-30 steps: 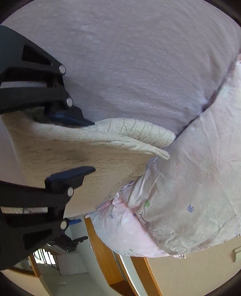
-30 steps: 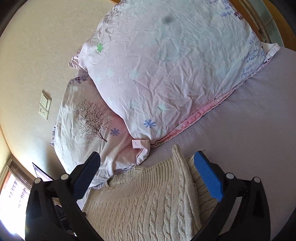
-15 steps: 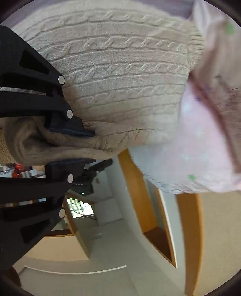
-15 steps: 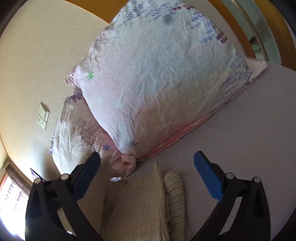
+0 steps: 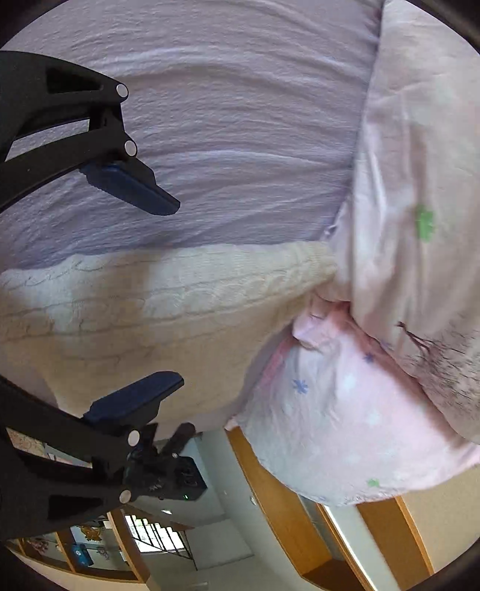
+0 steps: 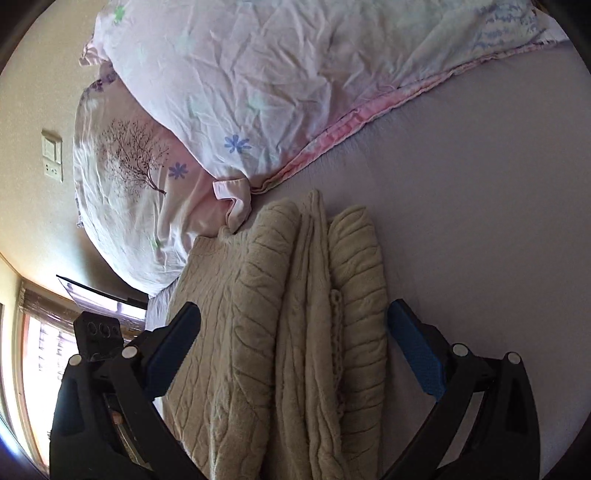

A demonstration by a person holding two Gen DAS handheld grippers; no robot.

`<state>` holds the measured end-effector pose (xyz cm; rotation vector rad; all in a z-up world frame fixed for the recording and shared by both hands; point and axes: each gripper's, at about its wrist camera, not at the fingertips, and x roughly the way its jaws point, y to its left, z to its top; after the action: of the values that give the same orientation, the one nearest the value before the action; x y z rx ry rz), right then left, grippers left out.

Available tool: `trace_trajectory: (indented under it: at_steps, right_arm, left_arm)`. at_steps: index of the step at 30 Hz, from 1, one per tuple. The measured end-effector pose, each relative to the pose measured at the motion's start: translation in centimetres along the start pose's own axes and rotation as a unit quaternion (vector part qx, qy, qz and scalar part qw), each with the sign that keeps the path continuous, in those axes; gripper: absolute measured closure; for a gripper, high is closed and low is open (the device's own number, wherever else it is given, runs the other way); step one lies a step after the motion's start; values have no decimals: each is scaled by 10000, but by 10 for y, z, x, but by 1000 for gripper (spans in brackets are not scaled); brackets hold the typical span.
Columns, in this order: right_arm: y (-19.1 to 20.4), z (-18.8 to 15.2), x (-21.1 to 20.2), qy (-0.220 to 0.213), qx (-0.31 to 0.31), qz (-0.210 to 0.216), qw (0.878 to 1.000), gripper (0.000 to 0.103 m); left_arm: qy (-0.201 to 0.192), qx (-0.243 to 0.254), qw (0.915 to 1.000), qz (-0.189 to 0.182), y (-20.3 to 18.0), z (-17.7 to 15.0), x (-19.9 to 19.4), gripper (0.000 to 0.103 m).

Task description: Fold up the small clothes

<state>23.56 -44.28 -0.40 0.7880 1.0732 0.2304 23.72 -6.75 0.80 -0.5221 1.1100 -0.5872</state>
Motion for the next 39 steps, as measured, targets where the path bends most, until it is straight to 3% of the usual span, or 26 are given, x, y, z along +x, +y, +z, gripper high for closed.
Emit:
trace_trajectory:
  at_steps: [1,3,4,5,6,7,9,11,13,16,18,19,21,23,24,28,29,30,33,36,39]
  right_arm:
    - [3,-2,2,19,-90,-42,9999,2]
    - [10,-6,4,-5,-299,-209,9993,10]
    - [14,-9,5,-42,-444,-378,9983,24]
    - [16,-11,8,-3,-483,-350,9982,54]
    - [13,-12,10,67,-306,-96,9995,60]
    - [13,-13,11,34,-254,-24,9997,61]
    - [18,-17,10,-38,-213,148,9997,64]
    - [29,-24,15,47,-188,683,9975,66]
    - [51,-33,30,258,-326,1006,9941,66]
    - [83,-43,65,465,-633,919,9927,57]
    - [95,-43,73,311,-893,131,9954,47]
    - [96,-44,64,69,-946,-65,9955,42]
    - [96,-51,31,-599,-932,190,9937,42]
    - [103,-58,12,-763,-1136,413,9897,47]
    - [109,-62,11,-670,-1230,429,9892,56]
    - [121,-69,43,-154,-1347,12,9908,69]
    - [120,-70,51,-71,-1336,40,9910,83]
    - [121,-74,55,-74,-1403,84,9900,88]
    - [119,-79,37,-693,-1525,-467,9848,95]
    - [87,-73,23,-1010,-731,-786,9891,98]
    - [87,-78,20,-938,-895,-955,9869,94]
  left_arm:
    - [102,33,9999,-4,0,-3,8,16]
    - [-55,216,9997,-104,-7,-4,17,16]
    - [30,236,9995,-204,-11,-4,24,16]
    - [21,224,9991,-350,-14,-9,28,26]
    - [31,185,9994,-300,-15,-10,32,32]
    - [-5,196,9994,-290,-14,-11,29,36]
    - [-44,200,9984,-519,-8,-16,16,56]
    - [-32,228,9976,-655,-1,-17,-12,59]
    - [-312,532,9974,-377,0,-21,-44,59]
    - [-718,930,9912,604,7,-19,-74,49]
    - [-792,1004,9831,1308,15,-17,-78,47]
    - [-872,992,9810,1418,21,-21,-84,46]
    - [-1297,1234,9713,1568,21,-35,-106,25]
    - [-1648,1507,9584,1778,17,-50,-126,16]
    - [-1759,1586,9538,1847,14,-57,-133,16]
    - [-1801,1605,9534,1812,12,-78,-147,10]
    - [-1803,1584,9526,1871,13,-83,-148,6]
    - [-1832,1544,9512,1946,17,-89,-153,2]
    - [-1860,1559,9506,1938,20,-106,-159,1]
    - [-1784,1489,9548,1856,26,-118,-158,1]
    - [-1651,1389,9607,1744,32,-123,-151,1]
